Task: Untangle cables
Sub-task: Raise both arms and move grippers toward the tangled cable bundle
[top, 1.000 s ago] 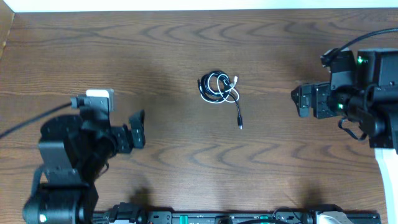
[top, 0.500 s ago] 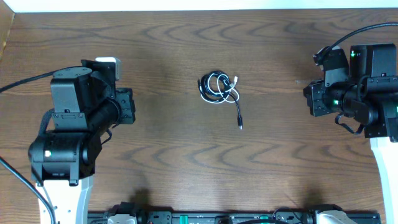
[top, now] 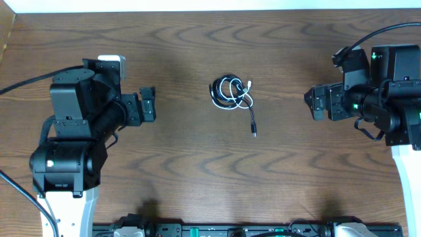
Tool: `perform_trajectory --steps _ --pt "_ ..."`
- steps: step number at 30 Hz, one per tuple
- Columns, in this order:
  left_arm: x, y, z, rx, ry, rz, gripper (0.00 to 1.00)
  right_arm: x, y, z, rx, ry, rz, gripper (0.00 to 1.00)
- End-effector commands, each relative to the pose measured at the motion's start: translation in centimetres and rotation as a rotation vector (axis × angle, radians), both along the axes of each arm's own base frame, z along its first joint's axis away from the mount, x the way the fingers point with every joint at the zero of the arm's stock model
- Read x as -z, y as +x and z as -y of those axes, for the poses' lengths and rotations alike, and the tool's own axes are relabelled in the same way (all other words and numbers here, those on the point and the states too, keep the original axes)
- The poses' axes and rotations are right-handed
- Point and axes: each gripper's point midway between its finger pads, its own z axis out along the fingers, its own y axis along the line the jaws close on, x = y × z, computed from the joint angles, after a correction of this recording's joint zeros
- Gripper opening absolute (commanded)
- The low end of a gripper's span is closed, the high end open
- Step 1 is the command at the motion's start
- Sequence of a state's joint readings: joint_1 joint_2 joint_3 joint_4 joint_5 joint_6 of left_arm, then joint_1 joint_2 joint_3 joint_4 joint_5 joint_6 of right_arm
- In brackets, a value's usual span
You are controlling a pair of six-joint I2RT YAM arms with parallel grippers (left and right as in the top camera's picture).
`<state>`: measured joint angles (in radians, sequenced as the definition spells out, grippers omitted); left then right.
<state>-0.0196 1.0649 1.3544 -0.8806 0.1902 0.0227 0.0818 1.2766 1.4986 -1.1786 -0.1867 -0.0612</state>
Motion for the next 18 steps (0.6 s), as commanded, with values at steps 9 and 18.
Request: perform_trajectory --steps 9,18 --pt "1.5 4.2 4.1 0.195 -0.149 -0.042 1.0 1.6 1.4 0.3 0.038 -0.014 -0.063 0.99" --pt "5.8 7.9 6.9 0.306 -0.157 -0.117 1.0 3.2 3.6 0.1 0.005 -0.035 -0.068 0.99"
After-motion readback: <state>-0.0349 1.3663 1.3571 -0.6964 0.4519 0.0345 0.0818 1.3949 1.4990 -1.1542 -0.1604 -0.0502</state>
